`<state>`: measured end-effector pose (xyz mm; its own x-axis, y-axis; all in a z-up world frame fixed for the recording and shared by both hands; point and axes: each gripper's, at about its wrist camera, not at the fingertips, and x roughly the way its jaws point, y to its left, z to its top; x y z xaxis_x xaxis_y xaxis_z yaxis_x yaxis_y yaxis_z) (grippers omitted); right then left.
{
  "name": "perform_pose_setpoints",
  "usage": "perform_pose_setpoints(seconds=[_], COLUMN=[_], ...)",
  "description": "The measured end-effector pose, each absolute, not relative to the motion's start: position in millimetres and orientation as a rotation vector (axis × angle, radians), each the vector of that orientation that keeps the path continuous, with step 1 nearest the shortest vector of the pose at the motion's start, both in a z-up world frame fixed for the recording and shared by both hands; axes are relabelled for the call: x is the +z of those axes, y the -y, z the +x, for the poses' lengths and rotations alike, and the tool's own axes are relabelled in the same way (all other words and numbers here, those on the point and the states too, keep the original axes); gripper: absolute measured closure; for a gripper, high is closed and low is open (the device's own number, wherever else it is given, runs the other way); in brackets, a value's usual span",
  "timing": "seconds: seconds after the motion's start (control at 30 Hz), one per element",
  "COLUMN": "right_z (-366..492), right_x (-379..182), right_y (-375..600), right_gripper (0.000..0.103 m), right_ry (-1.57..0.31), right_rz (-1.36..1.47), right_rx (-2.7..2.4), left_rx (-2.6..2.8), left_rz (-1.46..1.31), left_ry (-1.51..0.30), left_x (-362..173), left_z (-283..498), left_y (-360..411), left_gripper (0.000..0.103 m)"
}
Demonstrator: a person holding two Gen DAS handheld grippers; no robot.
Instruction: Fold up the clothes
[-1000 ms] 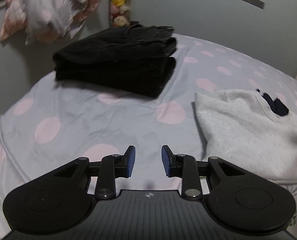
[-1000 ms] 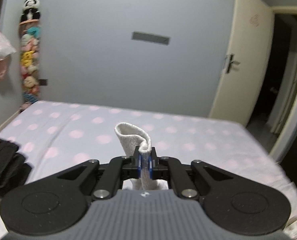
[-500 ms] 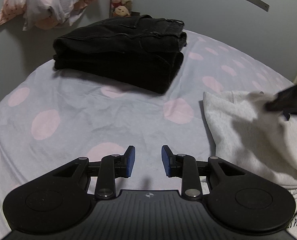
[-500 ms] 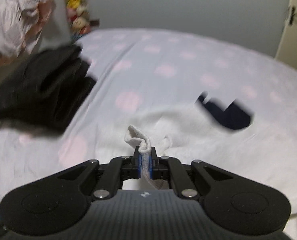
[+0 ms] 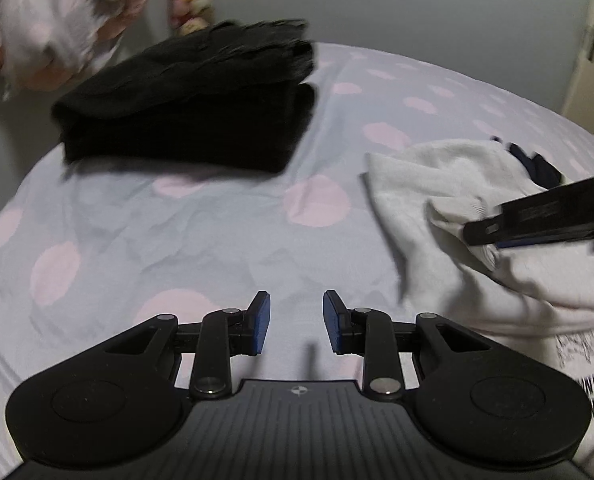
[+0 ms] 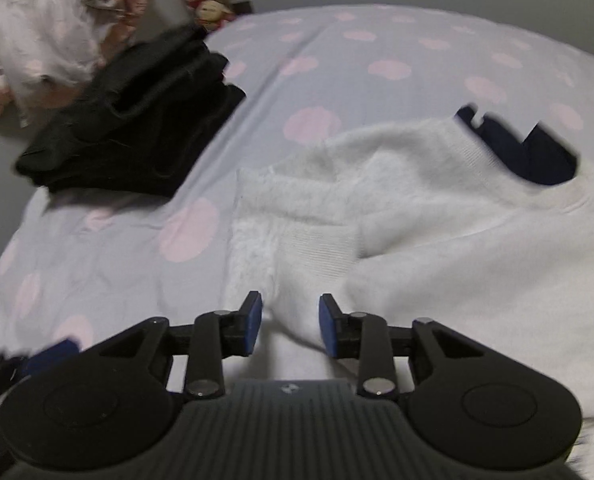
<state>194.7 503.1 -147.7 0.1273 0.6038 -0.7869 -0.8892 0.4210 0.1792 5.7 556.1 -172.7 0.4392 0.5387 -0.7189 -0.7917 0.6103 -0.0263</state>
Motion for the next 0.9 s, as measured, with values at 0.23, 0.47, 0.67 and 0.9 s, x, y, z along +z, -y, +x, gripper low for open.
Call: perform_pose_setpoints(seconds=[0.23,0.47,0.67,0.9], right_z=[229,226,206,197], right_x=[-92,-59,-79,-116], right_y=[-370,-226,-139,-113], right_gripper=[0.067,0.066,0.061,0.059], right_ry=[-0.88,-0.813,-0.915,-0.982], right_rz=[-0.56,-0.833,-1.043,-1.183], right_rx=[1.155,1.201,1.314,1.32], left_rx=[0.577,0.374,0.241,0.155], left_rz=[-0.253,0.005,0.208,0.331], left_ry=[-0.7,-0.828,-1.013,-1.119], left_x=[-146,-104,-91,-94], left_z=[15,16,0,-17], left_y=[-503,-430,-369,-316], left_gripper=[0.069,0.069,0.069,0.068])
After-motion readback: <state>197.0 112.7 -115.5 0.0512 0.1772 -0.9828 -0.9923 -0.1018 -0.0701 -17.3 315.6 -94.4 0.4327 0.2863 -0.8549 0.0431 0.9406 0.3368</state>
